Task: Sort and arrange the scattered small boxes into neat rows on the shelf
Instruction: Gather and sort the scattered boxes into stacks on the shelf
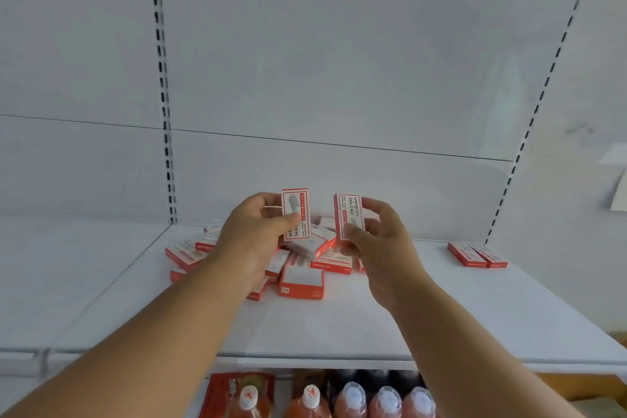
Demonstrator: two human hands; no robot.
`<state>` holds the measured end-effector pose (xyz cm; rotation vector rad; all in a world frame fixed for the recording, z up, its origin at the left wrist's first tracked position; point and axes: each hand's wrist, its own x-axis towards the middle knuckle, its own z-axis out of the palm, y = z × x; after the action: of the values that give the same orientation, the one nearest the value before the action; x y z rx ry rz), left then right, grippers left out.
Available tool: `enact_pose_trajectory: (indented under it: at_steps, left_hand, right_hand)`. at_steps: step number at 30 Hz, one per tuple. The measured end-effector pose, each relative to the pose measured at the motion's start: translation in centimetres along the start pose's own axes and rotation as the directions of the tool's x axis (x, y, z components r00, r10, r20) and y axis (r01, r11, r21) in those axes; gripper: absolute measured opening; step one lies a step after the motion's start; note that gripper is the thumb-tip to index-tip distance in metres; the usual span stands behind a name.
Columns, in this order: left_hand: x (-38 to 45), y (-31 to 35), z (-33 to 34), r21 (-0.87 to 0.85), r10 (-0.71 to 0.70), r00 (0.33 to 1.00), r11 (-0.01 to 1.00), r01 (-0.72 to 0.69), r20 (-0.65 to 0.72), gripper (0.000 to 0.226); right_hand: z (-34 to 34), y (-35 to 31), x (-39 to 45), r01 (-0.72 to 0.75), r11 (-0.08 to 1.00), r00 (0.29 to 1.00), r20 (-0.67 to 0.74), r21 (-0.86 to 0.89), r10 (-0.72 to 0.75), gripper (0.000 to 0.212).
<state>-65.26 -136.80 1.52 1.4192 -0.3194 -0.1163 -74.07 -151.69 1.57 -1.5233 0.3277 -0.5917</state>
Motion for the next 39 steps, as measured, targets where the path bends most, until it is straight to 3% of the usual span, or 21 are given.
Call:
enact_pose_trajectory:
  at_steps: [3,8,10,15,18,22,24,26,29,32,39]
  left_hand:
    - [-0.7,-0.9,6.2,0.046,-0.047,0.995,0.998,0.043,0.093,0.023]
    - [-1.9,-2.9,17.2,0.100,-0.154,0.958,0.986,0.133,0.242,0.021]
    - [-2.4,-3.6,21.5,0.133,-0.190,0.946,0.978,0.160,0.263,0.019]
    - [-2.4,-5.2,29.4,0.286,-0.276,0.928,0.937,0.201,0.252,0.016]
    - [-2.4,-6.0,31.4,0.453,-0.271,0.941,0.878,0.155,0.203,0.018]
    - [-2.6,-6.6,32.4,0.648,-0.214,0.972,0.755,0.101,0.097,0.020]
    - [-2.5,-6.7,32.8,0.736,-0.179,0.981,0.674,0.065,0.078,0.019]
    - [-2.5,-6.5,33.3,0.819,-0.145,0.986,0.573,0.021,0.076,0.021]
    - [-2.5,-6.5,33.5,0.880,-0.026,0.996,0.471,-0.061,0.083,0.021]
    - [-2.9,-6.3,32.2,0.880,0.074,0.994,0.462,-0.108,0.083,0.021]
    - [-4.4,-4.6,22.8,0.918,0.254,0.961,0.344,-0.194,0.108,0.017]
  right_hand:
    - [-5.1,0.0,0.4,0.007,1.000,0.998,-0.060,0.012,-0.006,0.029]
    - [-16.2,1.0,2.0,0.042,0.976,0.973,-0.213,-0.212,-0.089,0.003]
    - [-20.9,1.5,3.2,-0.001,0.949,0.961,-0.262,-0.317,-0.087,0.004]
    - [-29.4,2.8,6.7,-0.093,0.897,0.981,-0.195,-0.433,0.008,0.014]
    - [-31.6,3.5,8.3,-0.055,0.754,0.996,-0.089,-0.655,-0.004,0.019]
    - [-32.0,3.9,9.1,0.065,0.488,0.998,0.066,-0.870,-0.015,0.017]
    - [-32.0,3.8,9.5,0.103,0.426,0.994,0.111,-0.899,-0.005,0.003]
    - [-31.9,3.6,9.9,0.134,0.377,0.989,0.146,-0.917,0.005,0.007]
    - [-31.5,3.3,10.4,0.184,0.339,0.982,0.187,-0.923,-0.024,0.007]
    - [-30.0,2.7,10.3,0.242,0.340,0.970,0.223,-0.909,-0.095,0.008]
    - [-20.2,1.1,8.4,0.482,0.419,0.876,0.402,-0.770,-0.267,0.011]
